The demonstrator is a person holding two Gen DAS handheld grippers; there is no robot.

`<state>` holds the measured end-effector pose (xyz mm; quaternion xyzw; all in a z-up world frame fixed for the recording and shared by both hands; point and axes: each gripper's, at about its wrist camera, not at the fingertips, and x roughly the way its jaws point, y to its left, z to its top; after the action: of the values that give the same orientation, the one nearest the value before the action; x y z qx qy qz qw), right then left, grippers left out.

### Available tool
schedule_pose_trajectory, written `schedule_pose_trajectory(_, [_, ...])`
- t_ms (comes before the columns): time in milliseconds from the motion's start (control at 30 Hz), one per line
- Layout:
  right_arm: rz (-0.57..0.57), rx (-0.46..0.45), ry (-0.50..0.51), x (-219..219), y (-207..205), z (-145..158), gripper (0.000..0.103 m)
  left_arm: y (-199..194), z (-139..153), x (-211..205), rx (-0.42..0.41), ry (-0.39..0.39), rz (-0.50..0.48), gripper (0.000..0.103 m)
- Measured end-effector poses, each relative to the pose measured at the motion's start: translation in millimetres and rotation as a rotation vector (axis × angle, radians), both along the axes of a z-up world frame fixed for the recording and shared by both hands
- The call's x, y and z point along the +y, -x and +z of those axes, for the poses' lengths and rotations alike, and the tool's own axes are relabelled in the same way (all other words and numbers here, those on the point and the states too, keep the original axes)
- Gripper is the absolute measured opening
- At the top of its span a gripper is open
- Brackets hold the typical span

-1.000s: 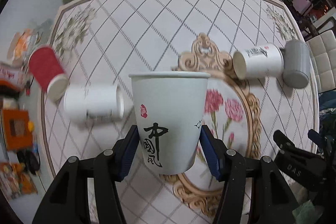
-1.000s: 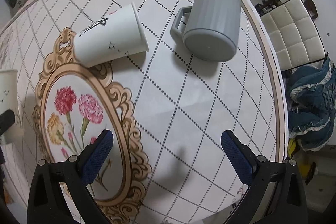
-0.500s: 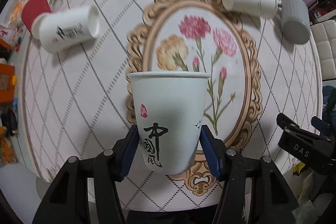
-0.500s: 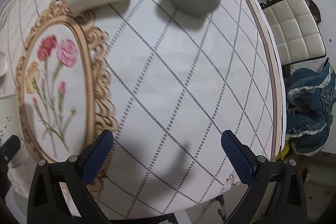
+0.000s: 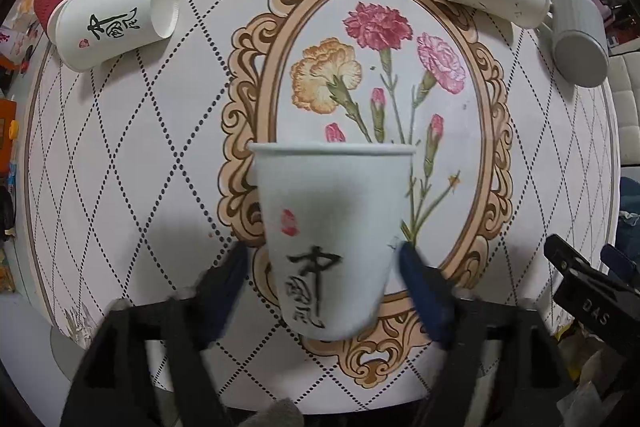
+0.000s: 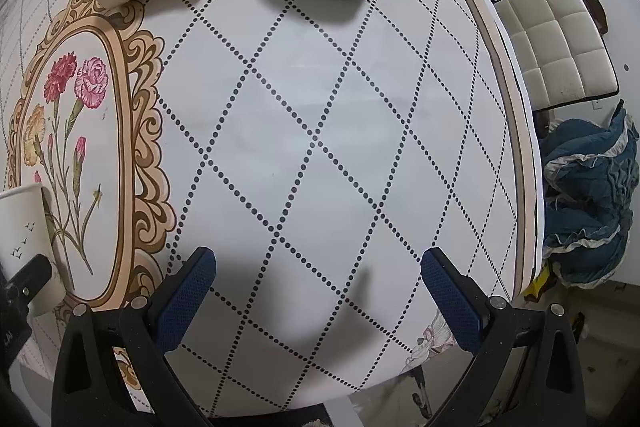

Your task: Flip cup upright

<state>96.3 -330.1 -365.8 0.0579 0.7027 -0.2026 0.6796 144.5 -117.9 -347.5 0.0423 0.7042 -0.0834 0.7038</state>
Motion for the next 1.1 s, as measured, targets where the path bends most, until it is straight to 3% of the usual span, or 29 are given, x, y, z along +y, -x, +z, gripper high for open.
schedule_pose_trajectory(33, [0.001,-0.002,0.0,-0.5,0.9,0.5,0.103,-0.4,0.4,1.4,-0.005,-0.002,0.002,0.096])
schedule_pose_trajectory(67, [0.002,-0.003,0.0,-0.4,1.5,1.4,0.103,-0.9,0.6,1.6,-0.009,-0.006,0.003,0.097])
schedule_pose_trajectory(400, [-0.004,-0.019,-0.011,-0.2,10.5,4.6,0.103,3.5,16.2,7.3,-0.05,-0.006,0.037,0.098])
schedule_pose_trajectory(567, [-0.008,-0.038,-0.034,-2.8,13.8,9.2,0.103,11.5,56.9,32.7,-0.126,0.007,0.097,0.098])
schedule_pose_trajectory(733, [-0.002,-0.064,-0.064,0.2,11.0,21.1,0.103,19.1,94.0,77.6,-0.231,-0.097,0.139,0.098])
schedule_pose_trajectory(867, [0.018,-0.085,-0.084,15.1,3.5,33.4,0.102,19.7,92.0,111.9,-0.263,-0.212,0.148,0.098])
schedule_pose_trajectory(1100, [0.106,-0.101,-0.162,80.9,-16.9,57.0,0.101,18.7,57.9,155.8,-0.187,-0.222,0.166,0.098])
